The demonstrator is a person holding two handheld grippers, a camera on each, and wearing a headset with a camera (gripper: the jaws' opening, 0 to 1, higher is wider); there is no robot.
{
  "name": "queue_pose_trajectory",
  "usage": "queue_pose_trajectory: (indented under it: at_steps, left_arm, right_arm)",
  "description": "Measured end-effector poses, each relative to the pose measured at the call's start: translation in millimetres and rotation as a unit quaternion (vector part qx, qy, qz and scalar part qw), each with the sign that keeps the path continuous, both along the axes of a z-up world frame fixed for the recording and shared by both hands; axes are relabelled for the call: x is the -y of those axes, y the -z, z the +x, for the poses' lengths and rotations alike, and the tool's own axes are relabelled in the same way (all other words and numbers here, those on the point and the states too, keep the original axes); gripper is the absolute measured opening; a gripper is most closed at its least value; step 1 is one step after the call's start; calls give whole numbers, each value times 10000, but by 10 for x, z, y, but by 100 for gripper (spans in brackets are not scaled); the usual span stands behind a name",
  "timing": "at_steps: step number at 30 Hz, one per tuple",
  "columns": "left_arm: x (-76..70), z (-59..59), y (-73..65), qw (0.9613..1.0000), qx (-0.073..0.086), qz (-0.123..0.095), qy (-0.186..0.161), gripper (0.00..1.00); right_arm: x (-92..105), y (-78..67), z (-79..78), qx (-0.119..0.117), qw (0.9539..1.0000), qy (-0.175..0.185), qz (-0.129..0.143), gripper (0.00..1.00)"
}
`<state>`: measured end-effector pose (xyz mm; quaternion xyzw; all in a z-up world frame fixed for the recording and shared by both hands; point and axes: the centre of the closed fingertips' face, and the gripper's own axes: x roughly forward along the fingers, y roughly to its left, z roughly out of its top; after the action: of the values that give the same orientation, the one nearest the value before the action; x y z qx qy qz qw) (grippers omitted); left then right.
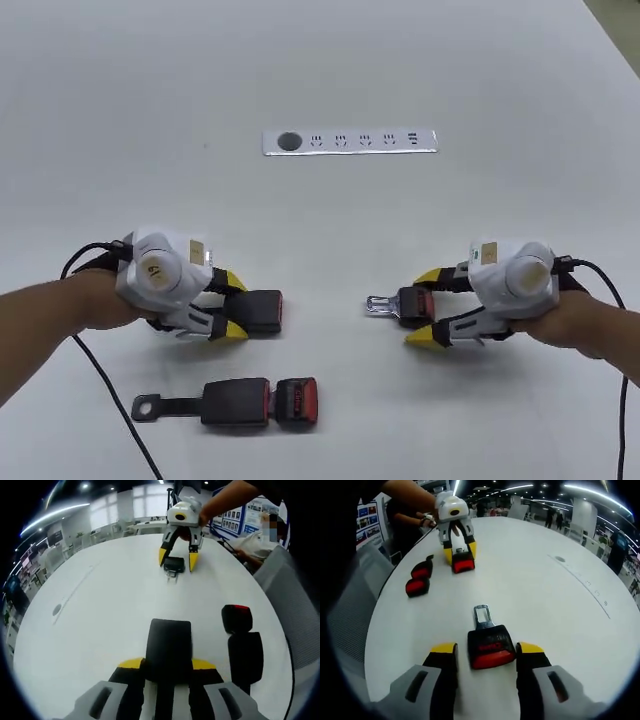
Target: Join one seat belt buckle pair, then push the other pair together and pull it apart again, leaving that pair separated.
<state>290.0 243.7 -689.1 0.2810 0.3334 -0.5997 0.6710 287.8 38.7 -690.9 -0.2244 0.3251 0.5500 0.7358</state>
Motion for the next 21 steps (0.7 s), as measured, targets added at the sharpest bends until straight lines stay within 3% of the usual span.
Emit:
queue_pose_trajectory:
  at_steps: [3, 6, 21]
  left_arm:
    - [2, 16, 8, 10000, 34, -7, 39, 35]
    - [16, 13, 11, 10000, 28, 7, 34, 34]
    - [31, 30, 24, 9999, -19, 112, 0, 34]
  right_arm:
    - [22, -6, 26, -31, 10000, 37, 27, 35]
    - [11, 7, 2, 37, 10000, -50, -16, 35]
    - [36, 25, 1, -66, 9999, -64, -65, 34]
